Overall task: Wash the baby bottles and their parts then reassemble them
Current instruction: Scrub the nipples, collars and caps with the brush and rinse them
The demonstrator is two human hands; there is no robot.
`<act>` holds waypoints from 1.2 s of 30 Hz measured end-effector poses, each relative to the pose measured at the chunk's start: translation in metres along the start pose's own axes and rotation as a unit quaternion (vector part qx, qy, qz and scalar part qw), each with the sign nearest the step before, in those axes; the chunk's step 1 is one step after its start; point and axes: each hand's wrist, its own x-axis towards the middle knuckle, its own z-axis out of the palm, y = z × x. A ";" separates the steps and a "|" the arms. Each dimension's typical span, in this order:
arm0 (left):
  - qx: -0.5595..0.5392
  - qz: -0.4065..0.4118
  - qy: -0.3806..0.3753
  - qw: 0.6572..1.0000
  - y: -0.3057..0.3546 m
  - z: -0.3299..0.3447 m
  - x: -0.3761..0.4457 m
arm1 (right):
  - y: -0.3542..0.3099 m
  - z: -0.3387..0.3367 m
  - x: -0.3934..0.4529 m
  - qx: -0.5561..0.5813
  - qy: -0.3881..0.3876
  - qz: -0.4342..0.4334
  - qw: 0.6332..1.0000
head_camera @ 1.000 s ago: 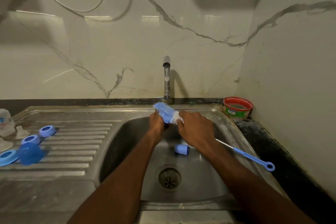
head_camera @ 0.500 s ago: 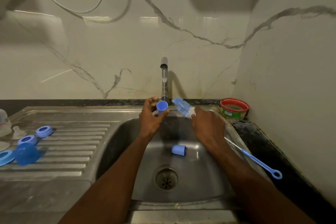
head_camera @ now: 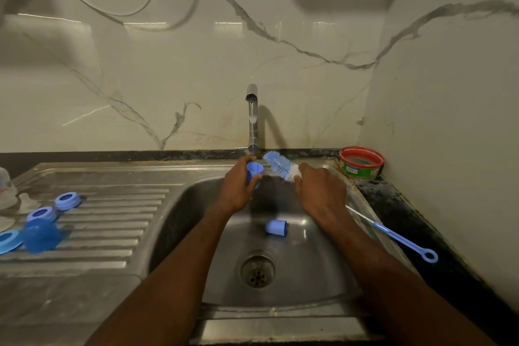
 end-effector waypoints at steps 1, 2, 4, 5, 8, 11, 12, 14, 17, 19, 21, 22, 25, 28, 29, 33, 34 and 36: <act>0.028 0.001 -0.005 1.000 0.000 -0.001 0.000 | 0.001 0.000 0.000 -0.007 0.000 0.000 1.000; 0.067 0.004 -0.013 0.998 -0.002 -0.001 0.000 | 0.002 -0.001 0.000 -0.017 0.000 -0.003 1.000; 0.182 0.023 -0.040 0.982 -0.005 -0.003 -0.004 | 0.004 -0.001 0.001 -0.044 -0.011 -0.009 0.999; 0.239 0.036 -0.049 0.969 -0.006 -0.005 -0.004 | 0.006 -0.002 0.002 -0.063 -0.016 -0.013 0.998; 0.328 0.056 -0.055 0.941 -0.005 -0.008 0.000 | 0.012 -0.005 0.006 -0.118 -0.006 -0.010 0.993; 0.340 0.078 -0.045 0.936 0.000 -0.008 0.001 | 0.016 -0.005 0.011 -0.136 -0.010 -0.010 0.991; 0.335 0.080 -0.041 0.938 0.000 -0.008 0.002 | 0.017 -0.004 0.011 -0.138 -0.010 -0.014 0.990; 0.302 0.077 -0.036 0.950 0.001 -0.010 0.002 | 0.017 -0.004 0.011 -0.139 -0.005 -0.028 0.990; 0.224 0.104 -0.029 0.969 -0.002 -0.012 0.004 | 0.014 -0.002 0.010 -0.093 0.006 -0.066 0.993; 0.177 0.116 -0.037 0.977 0.004 -0.014 0.001 | 0.009 0.000 0.008 -0.057 0.002 -0.097 0.994; 0.159 0.130 -0.058 0.977 0.009 -0.013 -0.004 | 0.002 0.005 0.007 -0.045 -0.010 -0.121 0.992; 0.157 0.133 -0.064 0.976 0.010 -0.012 -0.006 | -0.002 0.008 0.007 -0.054 -0.016 -0.126 0.990; 0.156 0.132 -0.035 0.978 0.006 -0.014 -0.005 | -0.011 0.012 0.007 -0.069 -0.015 -0.113 0.991; 0.191 0.132 0.002 0.973 -0.003 -0.020 0.000 | -0.022 0.014 0.007 -0.086 -0.023 -0.134 0.987; 0.192 0.125 -0.003 0.973 -0.006 -0.022 0.001 | -0.025 0.014 0.007 -0.099 -0.025 -0.161 0.982; 0.156 0.080 -0.037 0.984 -0.015 -0.011 0.001 | -0.030 0.012 0.007 -0.103 -0.018 -0.179 0.978; 0.152 0.073 -0.046 0.985 -0.014 -0.006 0.001 | -0.030 0.012 0.009 -0.100 -0.025 -0.160 0.982; 0.124 0.056 -0.081 0.987 -0.010 0.002 -0.001 | -0.029 0.012 0.013 -0.090 -0.032 -0.110 0.989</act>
